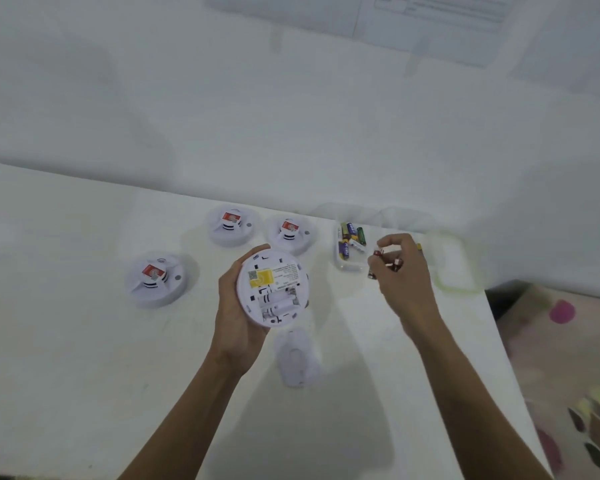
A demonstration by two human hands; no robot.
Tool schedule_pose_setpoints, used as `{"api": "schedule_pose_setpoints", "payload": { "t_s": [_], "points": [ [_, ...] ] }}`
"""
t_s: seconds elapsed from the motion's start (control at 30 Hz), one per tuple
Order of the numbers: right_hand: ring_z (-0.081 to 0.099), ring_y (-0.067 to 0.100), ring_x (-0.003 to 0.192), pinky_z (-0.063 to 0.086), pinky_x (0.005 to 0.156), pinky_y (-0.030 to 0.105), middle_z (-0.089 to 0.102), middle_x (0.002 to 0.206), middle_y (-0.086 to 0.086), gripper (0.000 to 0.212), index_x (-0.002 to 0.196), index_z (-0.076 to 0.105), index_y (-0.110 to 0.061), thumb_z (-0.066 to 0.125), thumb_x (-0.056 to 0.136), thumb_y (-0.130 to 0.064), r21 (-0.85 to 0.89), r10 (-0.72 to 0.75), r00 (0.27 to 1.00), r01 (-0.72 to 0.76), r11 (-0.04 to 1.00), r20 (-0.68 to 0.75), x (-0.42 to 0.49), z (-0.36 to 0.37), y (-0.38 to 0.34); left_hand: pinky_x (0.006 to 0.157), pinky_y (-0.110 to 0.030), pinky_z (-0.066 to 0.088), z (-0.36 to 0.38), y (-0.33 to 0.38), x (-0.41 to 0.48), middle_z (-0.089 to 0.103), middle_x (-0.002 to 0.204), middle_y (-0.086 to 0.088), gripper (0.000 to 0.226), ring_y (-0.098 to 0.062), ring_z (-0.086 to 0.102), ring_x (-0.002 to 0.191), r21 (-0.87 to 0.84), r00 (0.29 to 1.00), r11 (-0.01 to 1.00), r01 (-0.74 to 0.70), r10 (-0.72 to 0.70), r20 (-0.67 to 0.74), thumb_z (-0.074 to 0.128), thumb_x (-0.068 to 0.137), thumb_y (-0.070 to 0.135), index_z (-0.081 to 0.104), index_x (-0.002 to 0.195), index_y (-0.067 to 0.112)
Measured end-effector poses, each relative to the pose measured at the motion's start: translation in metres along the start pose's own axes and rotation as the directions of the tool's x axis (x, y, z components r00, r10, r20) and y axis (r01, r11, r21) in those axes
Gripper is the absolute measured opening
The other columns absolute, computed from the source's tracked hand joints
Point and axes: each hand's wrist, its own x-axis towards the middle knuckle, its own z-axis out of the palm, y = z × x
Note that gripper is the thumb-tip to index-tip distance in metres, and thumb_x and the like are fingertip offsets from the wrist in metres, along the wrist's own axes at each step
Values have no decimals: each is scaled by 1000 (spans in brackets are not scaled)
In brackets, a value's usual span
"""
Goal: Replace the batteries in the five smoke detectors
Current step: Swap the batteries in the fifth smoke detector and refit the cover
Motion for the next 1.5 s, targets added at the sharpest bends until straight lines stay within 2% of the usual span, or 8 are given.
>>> {"api": "schedule_pose_setpoints", "payload": {
  "t_s": [0.17,0.33,0.43,0.6,0.9,1.13,1.3,1.5],
  "points": [
    [61,17,68,45,56,26,63,84,6,18,103,59,-18,55,87,-11,-164,52,999,-52,985,-9,76,-43,42,88,-73,41,17,-32,13,50,134,-28,39,-49,51,119,-170,993,981,96,-105,-47,20,104,5,41,138,2],
    [55,19,60,52,62,33,60,99,10,18,99,58,-12,55,83,-5,-325,139,988,-112,939,60,137,-65,81,95,-63,44,46,-51,13,51,139,-19,56,-43,50,124,-100,993,990,98,-104,-61,40,90,40,44,139,14],
    [56,22,59,57,59,35,58,97,11,15,94,59,-12,58,81,-4,-413,150,977,-76,908,151,154,-66,94,98,-72,33,54,-63,14,49,139,-21,60,-47,46,126,-79,996,995,56,-61,-63,47,88,46,45,138,14],
    [64,31,62,57,62,36,64,86,9,14,89,61,-14,60,78,-5,-500,93,973,25,866,210,167,-59,95,91,-68,42,68,-68,15,54,132,-23,105,-47,54,117,35,999,999,33,-32,-29,86,49,57,48,135,10],
    [57,23,79,45,68,27,66,95,8,15,91,67,-7,55,83,-6,-601,47,968,114,791,245,172,-56,106,82,-57,53,73,-77,21,61,126,-20,99,-42,61,111,22,999,999,47,-47,12,87,44,59,56,127,14],
    [59,25,78,45,64,29,63,90,8,12,87,64,-9,52,86,-12,-579,-180,971,239,779,160,179,-47,96,101,-73,31,62,-80,25,52,136,-22,93,-47,48,124,23,998,1000,-10,11,-61,79,60,59,49,135,14],
    [60,27,88,45,74,31,66,94,11,18,100,64,-5,51,89,-8,-542,-303,885,458,704,354,176,-16,70,102,-73,28,59,-72,30,49,139,-23,95,-49,46,126,35,993,999,-23,27,-113,78,61,60,46,138,13],
    [56,25,80,43,64,28,64,100,12,14,96,64,-6,54,87,-8,-562,-105,818,476,677,566,172,30,71,102,-73,28,56,-67,37,49,140,-20,99,-46,45,127,37,988,998,-41,46,-150,77,60,63,43,140,15]
  ]
}}
